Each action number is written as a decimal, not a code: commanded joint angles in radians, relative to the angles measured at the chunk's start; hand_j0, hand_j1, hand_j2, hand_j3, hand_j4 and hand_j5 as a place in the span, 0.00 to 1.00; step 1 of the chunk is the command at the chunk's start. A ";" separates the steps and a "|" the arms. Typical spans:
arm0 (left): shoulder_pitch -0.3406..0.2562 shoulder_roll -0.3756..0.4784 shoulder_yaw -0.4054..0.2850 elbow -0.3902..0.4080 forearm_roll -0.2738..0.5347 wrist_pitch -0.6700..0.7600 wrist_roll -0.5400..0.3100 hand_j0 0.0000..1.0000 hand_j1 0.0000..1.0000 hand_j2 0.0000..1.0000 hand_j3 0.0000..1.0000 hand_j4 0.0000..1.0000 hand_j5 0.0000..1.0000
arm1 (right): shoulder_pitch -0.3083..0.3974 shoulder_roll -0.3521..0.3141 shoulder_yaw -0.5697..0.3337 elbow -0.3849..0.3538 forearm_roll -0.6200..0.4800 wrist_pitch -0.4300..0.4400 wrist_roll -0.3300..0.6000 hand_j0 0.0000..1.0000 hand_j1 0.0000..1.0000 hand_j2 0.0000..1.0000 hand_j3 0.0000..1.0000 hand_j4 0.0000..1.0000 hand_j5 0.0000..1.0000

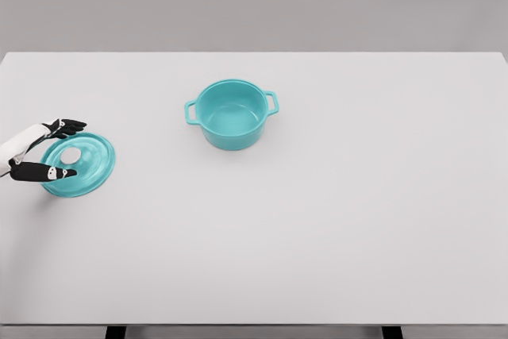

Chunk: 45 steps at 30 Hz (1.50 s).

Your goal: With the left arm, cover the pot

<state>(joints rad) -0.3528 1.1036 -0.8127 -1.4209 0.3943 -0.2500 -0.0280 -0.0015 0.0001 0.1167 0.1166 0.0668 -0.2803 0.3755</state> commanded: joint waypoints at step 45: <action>0.011 -0.007 -0.008 0.016 -0.002 0.000 -0.004 0.63 0.63 0.63 0.63 0.63 0.63 | 0.000 0.000 0.000 0.000 0.001 0.000 0.000 1.00 1.00 1.00 1.00 1.00 1.00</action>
<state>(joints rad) -0.3421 1.0965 -0.8146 -1.4113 0.3970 -0.2499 -0.0295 -0.0015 0.0001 0.1167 0.1166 0.0668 -0.2803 0.3755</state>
